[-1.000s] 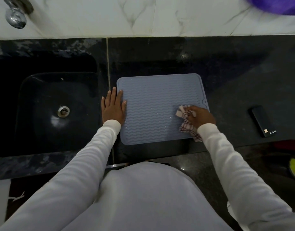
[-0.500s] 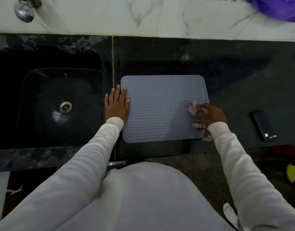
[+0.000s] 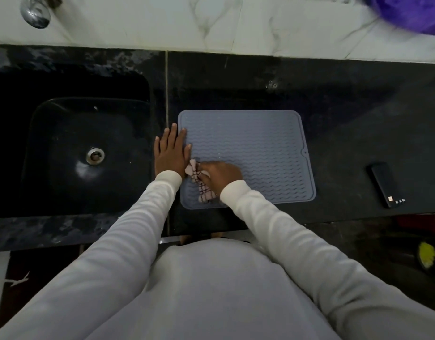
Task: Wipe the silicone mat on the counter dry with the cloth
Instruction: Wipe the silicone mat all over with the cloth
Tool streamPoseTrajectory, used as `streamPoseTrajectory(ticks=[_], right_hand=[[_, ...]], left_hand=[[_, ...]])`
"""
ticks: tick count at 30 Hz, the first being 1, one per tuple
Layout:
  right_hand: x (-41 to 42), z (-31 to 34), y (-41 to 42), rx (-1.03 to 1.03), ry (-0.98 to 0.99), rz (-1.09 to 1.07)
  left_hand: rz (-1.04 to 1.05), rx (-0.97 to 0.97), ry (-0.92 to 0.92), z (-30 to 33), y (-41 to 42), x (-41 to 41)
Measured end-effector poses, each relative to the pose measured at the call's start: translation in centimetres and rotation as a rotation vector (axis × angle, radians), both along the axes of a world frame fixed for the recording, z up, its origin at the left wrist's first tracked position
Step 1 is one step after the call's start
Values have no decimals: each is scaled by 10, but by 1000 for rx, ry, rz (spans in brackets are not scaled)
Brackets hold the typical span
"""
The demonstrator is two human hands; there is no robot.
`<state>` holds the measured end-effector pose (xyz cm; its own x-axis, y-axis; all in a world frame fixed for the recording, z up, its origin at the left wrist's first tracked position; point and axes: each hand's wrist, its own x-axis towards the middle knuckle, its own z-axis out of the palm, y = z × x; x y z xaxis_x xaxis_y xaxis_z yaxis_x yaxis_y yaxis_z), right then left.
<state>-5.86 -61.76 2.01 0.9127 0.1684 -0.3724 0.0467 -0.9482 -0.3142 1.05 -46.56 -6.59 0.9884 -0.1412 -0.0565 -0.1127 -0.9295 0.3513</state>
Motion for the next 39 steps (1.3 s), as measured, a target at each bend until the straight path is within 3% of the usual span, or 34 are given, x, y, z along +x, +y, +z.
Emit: streamPoseTrajectory(ticks=[18, 27, 35, 39], right_hand=[[-15, 2, -213, -94, 251, -413], [-32, 12, -274, -17, 216, -624], [-43, 11, -249, -154, 101, -497], [-36, 23, -168, 107, -40, -286]], left_hand=[[-20, 13, 16, 2, 1, 0], [-15, 30, 21, 1, 1, -1], [-11, 9, 6, 6, -1, -3], [-8, -59, 3, 7, 4, -2]])
